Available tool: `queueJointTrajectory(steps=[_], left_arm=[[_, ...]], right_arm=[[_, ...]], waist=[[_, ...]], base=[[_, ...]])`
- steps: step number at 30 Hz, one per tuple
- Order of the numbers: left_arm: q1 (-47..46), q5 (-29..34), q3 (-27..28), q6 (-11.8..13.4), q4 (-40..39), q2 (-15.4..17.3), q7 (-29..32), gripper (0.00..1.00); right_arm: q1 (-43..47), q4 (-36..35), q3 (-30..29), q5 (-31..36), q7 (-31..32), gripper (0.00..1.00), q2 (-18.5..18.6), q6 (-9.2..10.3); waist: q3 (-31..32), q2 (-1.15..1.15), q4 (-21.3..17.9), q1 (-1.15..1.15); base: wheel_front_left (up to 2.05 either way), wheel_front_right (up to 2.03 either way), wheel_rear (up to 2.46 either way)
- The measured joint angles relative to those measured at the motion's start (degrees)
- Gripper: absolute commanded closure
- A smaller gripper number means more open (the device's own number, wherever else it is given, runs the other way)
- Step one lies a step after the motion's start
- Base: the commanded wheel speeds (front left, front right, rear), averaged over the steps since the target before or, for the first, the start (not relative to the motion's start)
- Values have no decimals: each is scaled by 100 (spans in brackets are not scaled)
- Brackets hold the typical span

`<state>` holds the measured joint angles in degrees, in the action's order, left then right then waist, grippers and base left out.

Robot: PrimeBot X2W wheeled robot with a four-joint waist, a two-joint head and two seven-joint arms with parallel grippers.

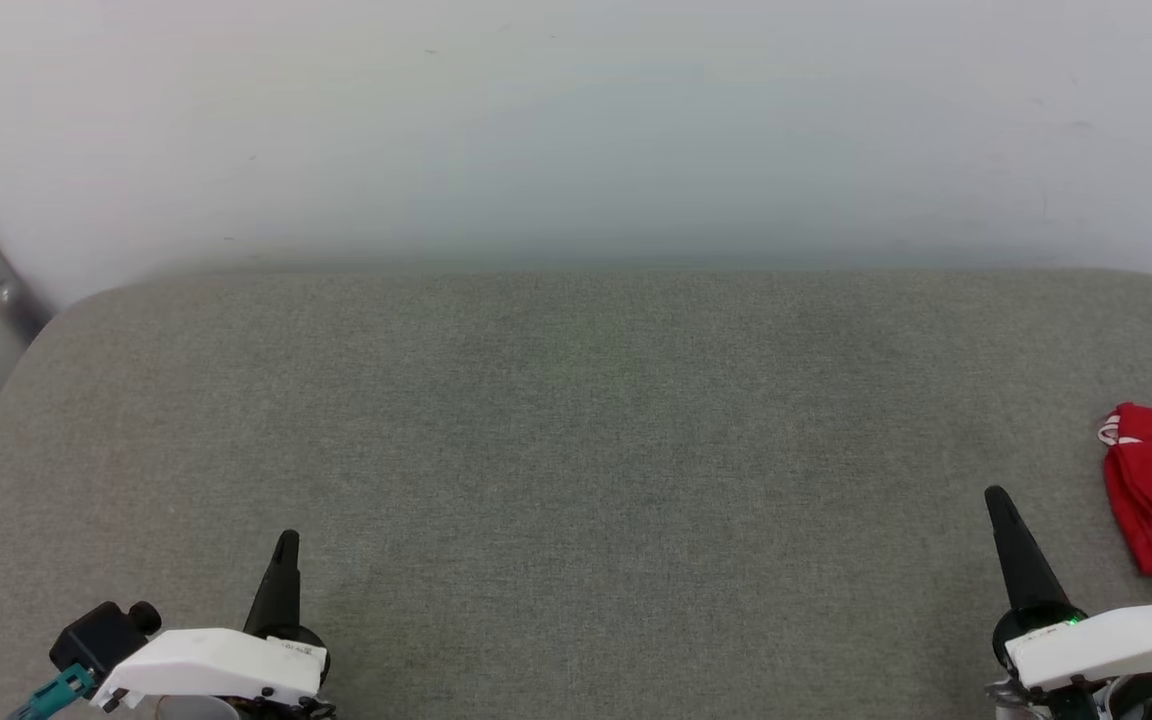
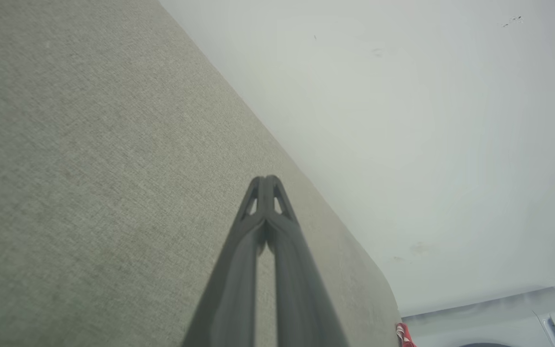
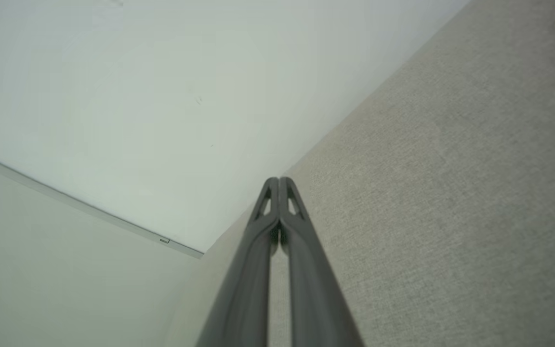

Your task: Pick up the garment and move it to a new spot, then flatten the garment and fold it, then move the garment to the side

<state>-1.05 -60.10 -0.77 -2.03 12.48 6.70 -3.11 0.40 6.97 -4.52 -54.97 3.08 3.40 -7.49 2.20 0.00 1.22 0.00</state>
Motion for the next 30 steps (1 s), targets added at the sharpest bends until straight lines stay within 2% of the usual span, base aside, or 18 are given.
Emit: queueJointTrajectory(steps=[30], left_arm=[[-228, -1518, 352, -252, 76, -183, 454, 100]], right_arm=[[-290, 339, -97, -1768, 154, 100, -19, 0]], waist=[[-95, 0, -49, 0]], base=[[0, 0, 0]])
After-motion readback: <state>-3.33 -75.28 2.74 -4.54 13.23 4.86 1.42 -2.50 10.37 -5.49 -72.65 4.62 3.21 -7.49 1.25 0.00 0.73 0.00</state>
